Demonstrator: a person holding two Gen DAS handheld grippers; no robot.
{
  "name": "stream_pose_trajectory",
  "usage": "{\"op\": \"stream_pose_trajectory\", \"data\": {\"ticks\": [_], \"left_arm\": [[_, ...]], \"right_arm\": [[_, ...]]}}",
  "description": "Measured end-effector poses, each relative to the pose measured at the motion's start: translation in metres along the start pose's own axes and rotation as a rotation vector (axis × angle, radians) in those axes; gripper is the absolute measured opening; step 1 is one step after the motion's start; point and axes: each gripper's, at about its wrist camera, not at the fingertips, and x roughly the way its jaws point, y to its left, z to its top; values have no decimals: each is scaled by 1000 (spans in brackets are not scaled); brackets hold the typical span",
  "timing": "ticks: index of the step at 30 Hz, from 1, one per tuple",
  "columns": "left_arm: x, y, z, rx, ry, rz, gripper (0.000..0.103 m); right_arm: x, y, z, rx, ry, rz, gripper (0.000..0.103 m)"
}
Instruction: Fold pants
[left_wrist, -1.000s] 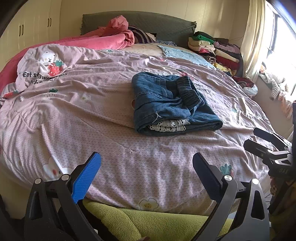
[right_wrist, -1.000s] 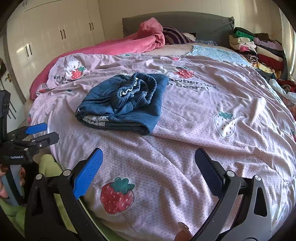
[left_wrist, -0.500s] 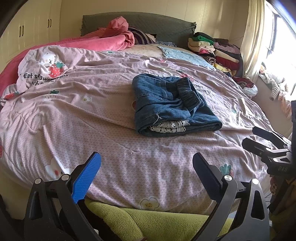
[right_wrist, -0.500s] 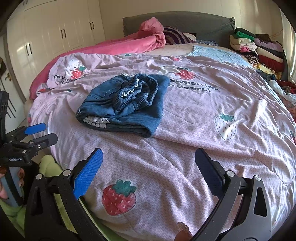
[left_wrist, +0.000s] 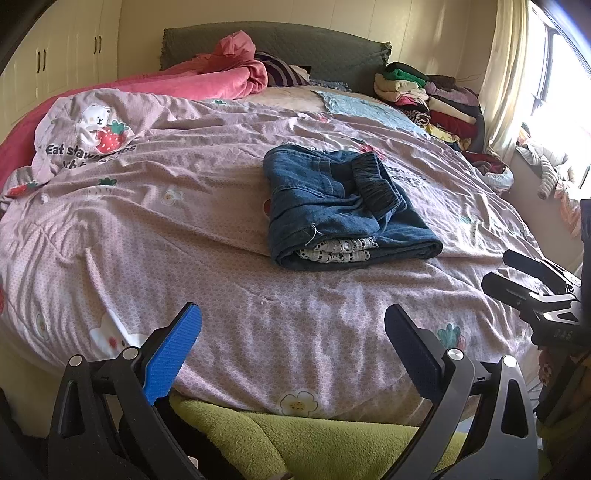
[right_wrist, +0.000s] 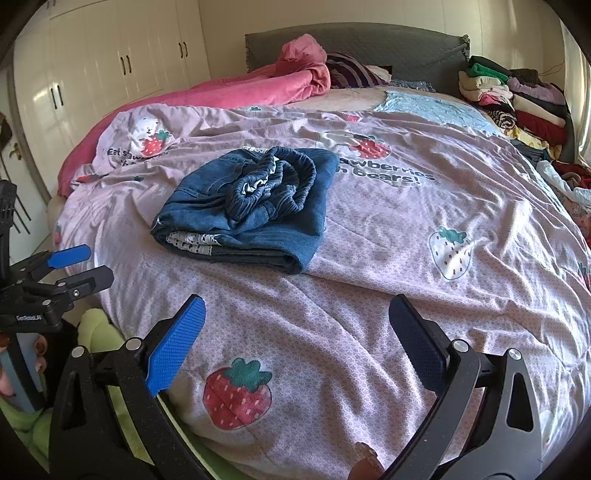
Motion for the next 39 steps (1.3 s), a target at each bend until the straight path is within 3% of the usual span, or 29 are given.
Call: {"op": "stream_pose_trajectory", "data": {"ticks": [29, 39], "left_arm": [[2, 4, 1, 0, 19, 26, 99], [12, 26, 2, -47, 55, 49, 99]], "right_arm": [[-2, -12, -1, 10, -2, -28, 94], [-8, -37, -2, 51, -9, -101, 94]]}}
